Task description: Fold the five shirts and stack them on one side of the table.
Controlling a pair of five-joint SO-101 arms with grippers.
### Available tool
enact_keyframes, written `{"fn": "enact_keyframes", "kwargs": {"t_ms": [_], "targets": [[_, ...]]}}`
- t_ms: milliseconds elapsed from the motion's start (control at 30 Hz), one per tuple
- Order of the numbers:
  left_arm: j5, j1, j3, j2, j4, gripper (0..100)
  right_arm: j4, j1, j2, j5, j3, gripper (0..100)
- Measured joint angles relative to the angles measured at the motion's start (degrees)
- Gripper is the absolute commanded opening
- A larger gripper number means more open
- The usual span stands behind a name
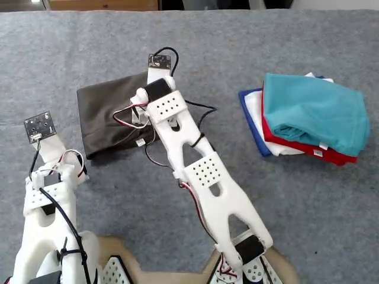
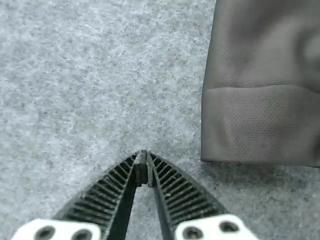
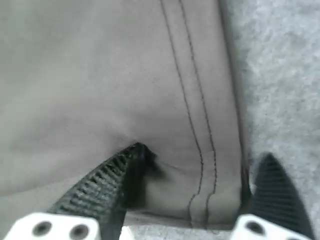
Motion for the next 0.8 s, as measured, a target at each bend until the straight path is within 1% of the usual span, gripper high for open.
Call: {"fn": "enact_keyframes", "kwargs": {"t_ms": [67, 100, 433, 467, 600, 800], "targets": [[0.0, 0.0, 0.0, 0.0, 0.0, 3, 0.6, 0.0, 0.3, 0.0, -1.1, 6.7], [0.0, 0.0, 0.0, 0.0, 0.0, 3, 0.8, 0.2, 0.3, 0.0, -1.1, 4.2], [0.0, 0.0, 0.0, 0.0, 0.0, 3, 0.9, 0.3, -0.2, 0.8, -1.1, 2.7], [0.0, 0.0, 0.0, 0.0, 0.0, 3, 0.9, 0.4, -0.4, 1.1, -1.1, 1.4], [0.0, 0.0, 0.0, 0.0, 0.0, 3, 0.9, 2.0, -2.5, 1.7, -1.1, 1.3], [0.0, 0.0, 0.0, 0.0, 0.0, 3, 0.8, 4.9, -7.6, 9.0, -1.0, 1.3]]}}
